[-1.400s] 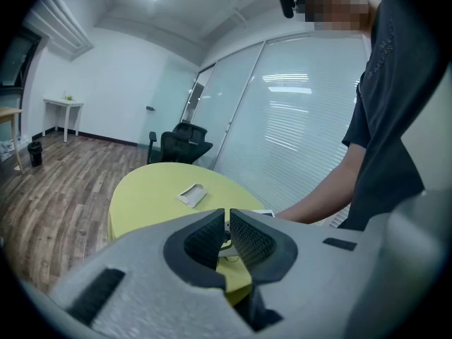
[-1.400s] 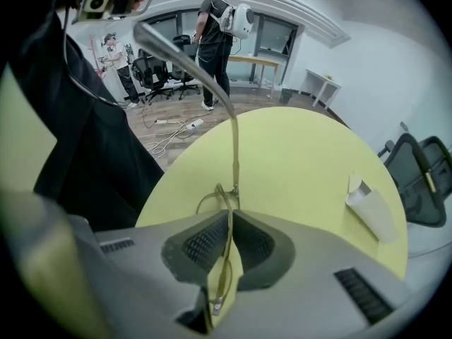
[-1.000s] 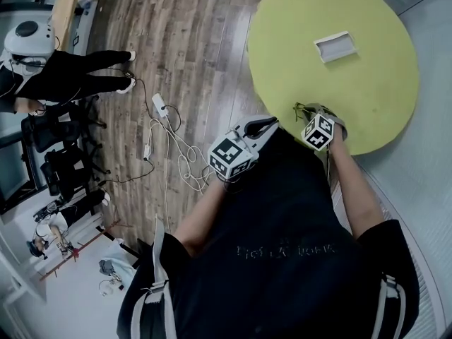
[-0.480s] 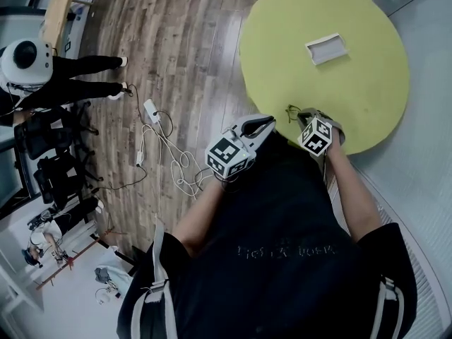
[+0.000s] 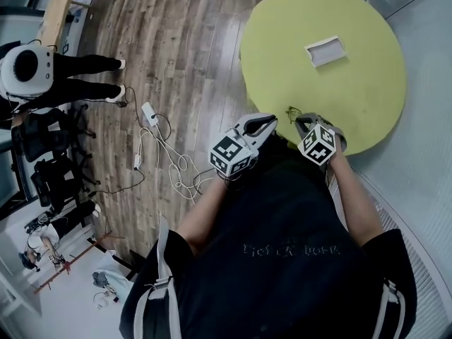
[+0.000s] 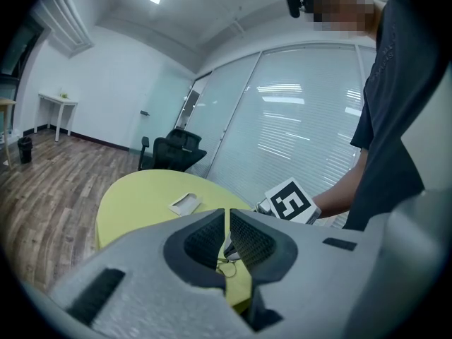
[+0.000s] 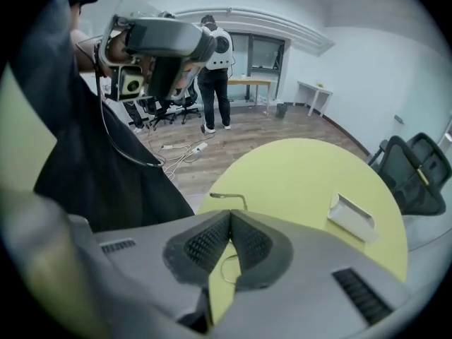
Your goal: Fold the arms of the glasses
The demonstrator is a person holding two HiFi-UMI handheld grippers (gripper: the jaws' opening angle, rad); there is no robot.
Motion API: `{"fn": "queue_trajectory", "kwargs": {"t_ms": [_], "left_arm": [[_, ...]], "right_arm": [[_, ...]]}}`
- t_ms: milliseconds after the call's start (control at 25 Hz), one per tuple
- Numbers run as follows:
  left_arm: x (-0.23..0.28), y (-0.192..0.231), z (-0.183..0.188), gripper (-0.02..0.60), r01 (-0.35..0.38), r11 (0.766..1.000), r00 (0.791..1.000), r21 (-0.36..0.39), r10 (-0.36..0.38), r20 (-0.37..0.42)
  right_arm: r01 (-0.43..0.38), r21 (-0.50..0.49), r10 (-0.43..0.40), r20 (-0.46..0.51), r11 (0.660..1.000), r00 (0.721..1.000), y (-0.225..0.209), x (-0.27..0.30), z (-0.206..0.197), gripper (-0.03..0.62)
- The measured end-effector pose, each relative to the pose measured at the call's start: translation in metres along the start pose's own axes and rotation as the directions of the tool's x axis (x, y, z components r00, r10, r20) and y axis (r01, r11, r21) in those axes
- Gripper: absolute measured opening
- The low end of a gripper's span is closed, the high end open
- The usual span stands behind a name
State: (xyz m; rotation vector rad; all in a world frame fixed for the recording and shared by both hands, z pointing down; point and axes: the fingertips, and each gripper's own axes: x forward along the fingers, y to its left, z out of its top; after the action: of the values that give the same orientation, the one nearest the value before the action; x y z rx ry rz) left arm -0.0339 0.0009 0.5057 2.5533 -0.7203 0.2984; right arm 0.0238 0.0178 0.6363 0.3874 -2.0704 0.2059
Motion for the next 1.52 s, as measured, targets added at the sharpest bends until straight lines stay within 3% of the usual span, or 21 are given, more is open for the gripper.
{"fn": "queue_trajectory", "kwargs": {"t_ms": [240, 800, 1280, 1520], "left_arm": [[-0.002, 0.006, 0.001, 0.035, 0.003, 1.000, 1.000, -0.013, -0.003, 0.009], [-0.004, 0.012, -0.002, 0.035, 0.019, 1.000, 1.000, -0.008, -0.019, 0.012], [-0.008, 0.015, -0.005, 0.035, 0.026, 1.000, 1.000, -0.013, -0.025, 0.005], [-0.008, 0.015, -0.004, 0.035, 0.031, 0.999, 1.000, -0.016, -0.031, 0.004]], "right_arm": [[-0.009, 0.009, 0.009, -0.010, 1.000, 1.000, 0.008, -0.012, 0.010, 0.031], [-0.029, 0.167, 0.028, 0.008, 0.986, 1.000, 0.015, -0.017, 0.026, 0.034], [0.011, 0.265, -0.006, -0.020, 0.964, 1.000, 0.008, -0.011, 0.029, 0.035], [0.003, 0.325, 0.008, -0.031, 0.946, 0.999, 0.009, -0.008, 0.025, 0.088]]}}
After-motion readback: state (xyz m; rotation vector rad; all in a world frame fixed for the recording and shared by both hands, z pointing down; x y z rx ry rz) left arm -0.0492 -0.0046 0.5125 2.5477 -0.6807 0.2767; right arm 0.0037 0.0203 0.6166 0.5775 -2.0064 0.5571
